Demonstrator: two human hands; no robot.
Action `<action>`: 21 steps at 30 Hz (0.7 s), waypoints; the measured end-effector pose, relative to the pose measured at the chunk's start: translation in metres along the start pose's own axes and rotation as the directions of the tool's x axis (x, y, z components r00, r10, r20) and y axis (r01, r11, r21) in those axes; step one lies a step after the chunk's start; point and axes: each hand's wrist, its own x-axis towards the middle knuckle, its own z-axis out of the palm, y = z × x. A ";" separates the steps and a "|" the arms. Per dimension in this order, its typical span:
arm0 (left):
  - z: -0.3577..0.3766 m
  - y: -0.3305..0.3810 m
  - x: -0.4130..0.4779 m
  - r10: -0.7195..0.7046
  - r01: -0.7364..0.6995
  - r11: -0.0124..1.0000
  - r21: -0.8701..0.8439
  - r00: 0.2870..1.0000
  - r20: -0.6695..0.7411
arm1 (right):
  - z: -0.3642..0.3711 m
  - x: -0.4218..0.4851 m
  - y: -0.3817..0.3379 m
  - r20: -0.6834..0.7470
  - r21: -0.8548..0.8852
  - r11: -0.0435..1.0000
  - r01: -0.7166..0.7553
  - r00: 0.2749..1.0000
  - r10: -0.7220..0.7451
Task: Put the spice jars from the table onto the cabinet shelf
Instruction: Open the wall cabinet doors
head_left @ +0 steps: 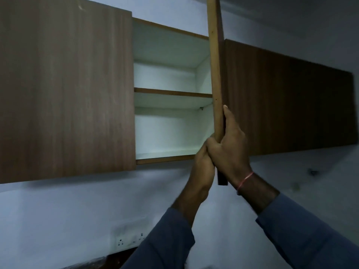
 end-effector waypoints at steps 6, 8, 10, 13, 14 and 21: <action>0.088 -0.004 0.007 0.157 -0.196 0.971 0.137 0.955 0.252 | -0.101 0.010 0.043 -0.067 0.072 0.995 -0.064 0.995 0.069; 0.124 -0.012 0.016 0.200 -0.275 0.923 0.268 0.940 0.277 | -0.132 0.018 0.064 -0.127 0.078 0.991 -0.107 0.985 0.116; 0.163 -0.022 0.023 0.214 -0.328 0.871 0.365 0.924 0.318 | -0.165 0.029 0.089 -0.170 0.105 0.978 -0.182 0.965 0.198; 0.213 -0.037 0.036 0.209 -0.386 0.765 0.516 0.906 0.368 | -0.203 0.046 0.127 -0.195 0.153 0.943 -0.296 0.926 0.323; 0.226 -0.041 0.040 0.201 -0.402 0.718 0.568 0.901 0.383 | -0.212 0.050 0.138 -0.195 0.155 0.934 -0.320 0.917 0.347; 0.283 -0.062 0.069 0.176 -0.455 0.415 0.788 0.890 0.421 | -0.246 0.073 0.199 -0.188 0.076 0.928 -0.364 0.909 0.372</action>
